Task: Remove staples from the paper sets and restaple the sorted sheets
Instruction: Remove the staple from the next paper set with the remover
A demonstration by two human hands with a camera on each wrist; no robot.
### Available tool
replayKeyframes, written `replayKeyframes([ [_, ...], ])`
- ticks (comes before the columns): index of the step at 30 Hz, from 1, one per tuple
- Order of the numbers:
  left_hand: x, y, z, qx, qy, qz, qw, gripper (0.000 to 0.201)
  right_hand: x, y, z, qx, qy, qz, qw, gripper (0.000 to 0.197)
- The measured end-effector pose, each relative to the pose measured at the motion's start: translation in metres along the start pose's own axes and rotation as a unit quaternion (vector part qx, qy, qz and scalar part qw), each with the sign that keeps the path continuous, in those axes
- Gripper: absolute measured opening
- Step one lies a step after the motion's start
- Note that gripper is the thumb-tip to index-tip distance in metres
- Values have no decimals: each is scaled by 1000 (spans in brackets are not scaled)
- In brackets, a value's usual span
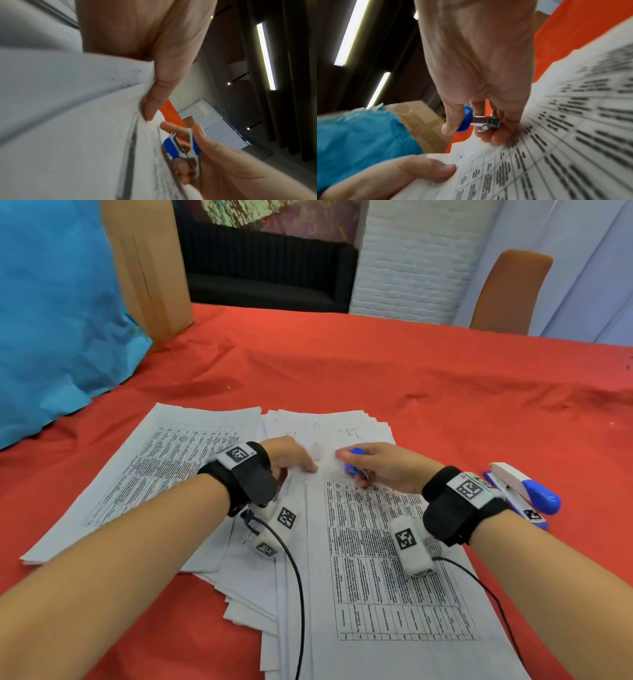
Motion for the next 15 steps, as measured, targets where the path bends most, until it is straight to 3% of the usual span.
replayKeyframes([
  [1,-1,-1,0,1,4,7,1000,42,-9,0,0,19,26,103,994,50],
  [3,-1,-2,2,-4,5,25,1000,45,-31,-3,1,71,101,309,943,54],
  [6,-4,-7,-4,-12,20,40,999,54,-48,-21,-1,56,169,457,871,50],
  [10,-4,-14,-7,-19,29,109,993,48,-45,-27,-6,24,170,544,821,42],
  [15,-12,-17,-25,-1,35,144,989,67,-43,-32,-2,-4,176,591,787,36],
])
Point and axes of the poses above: each hand's wrist, its own z-axis away from the middle knuckle, its own y-axis out of the back of the hand, x = y × z, the point moved 7 cm from there along -z, towards the middle knuckle, and after that the axes turned 14 degrees about -z, right-handed, at the moved point
